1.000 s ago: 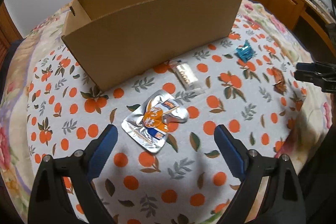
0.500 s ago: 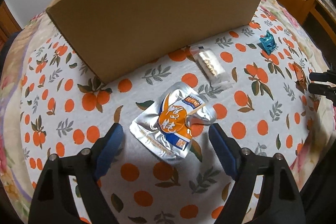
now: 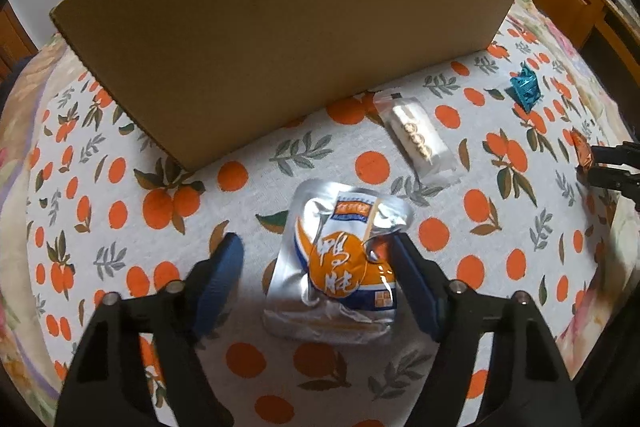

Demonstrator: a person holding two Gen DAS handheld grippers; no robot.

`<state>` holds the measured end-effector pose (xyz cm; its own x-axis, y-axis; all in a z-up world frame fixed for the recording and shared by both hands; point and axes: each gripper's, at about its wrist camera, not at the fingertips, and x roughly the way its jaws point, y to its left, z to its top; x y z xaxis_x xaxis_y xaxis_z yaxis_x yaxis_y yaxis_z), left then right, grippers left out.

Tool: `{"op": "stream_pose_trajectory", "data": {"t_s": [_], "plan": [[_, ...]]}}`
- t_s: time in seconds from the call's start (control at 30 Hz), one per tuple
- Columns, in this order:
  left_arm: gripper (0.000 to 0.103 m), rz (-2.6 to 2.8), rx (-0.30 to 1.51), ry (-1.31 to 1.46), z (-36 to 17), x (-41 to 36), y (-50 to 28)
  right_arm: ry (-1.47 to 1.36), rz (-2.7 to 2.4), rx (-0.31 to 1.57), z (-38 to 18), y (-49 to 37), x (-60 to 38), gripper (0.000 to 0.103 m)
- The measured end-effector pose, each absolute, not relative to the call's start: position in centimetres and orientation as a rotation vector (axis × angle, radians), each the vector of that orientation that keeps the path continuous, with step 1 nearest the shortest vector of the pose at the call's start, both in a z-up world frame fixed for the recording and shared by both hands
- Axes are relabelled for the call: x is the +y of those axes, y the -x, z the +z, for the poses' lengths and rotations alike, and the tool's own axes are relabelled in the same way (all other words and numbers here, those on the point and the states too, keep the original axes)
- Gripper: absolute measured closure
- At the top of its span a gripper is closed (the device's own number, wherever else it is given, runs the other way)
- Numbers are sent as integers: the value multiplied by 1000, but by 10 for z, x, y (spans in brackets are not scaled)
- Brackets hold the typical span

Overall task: Organize snacks
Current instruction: 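Grasp the silver orange-labelled pouch with left tool while right tool grasps copper bar, then carry both snacks over the box and open both tools to drop them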

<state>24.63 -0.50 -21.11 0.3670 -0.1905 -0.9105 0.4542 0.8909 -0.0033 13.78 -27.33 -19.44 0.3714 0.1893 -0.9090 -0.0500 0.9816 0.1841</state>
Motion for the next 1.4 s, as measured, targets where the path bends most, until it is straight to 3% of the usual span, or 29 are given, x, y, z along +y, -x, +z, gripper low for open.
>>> {"op": "stream_pose_trajectory", "data": {"t_s": [0.07, 0.13, 0.3, 0.5, 0.63, 0.77, 1.4], "plan": [[38, -417, 1119, -263, -210, -6, -246, -137, 159, 1177, -194, -140, -273, 39], [51, -416, 1115, -259, -208, -7, -246, -143, 165, 1173, -195, -142, -273, 39], [65, -442, 1109, -270, -204, -13, -242, -125, 164, 1166, -195, -146, -271, 41], [66, -444, 1118, -251, -204, -10, -240, -62, 140, 1166, -196, -150, -266, 52], [66, -452, 1126, -225, -201, -7, -241, 7, 98, 1164, -197, -151, -264, 79], [66, -452, 1135, -217, -199, -4, -240, 25, 88, 1167, -197, -151, -266, 83], [66, -451, 1037, -149, -147, -1, -221, -9, 132, 1087, -174, -146, -261, 83]]}}
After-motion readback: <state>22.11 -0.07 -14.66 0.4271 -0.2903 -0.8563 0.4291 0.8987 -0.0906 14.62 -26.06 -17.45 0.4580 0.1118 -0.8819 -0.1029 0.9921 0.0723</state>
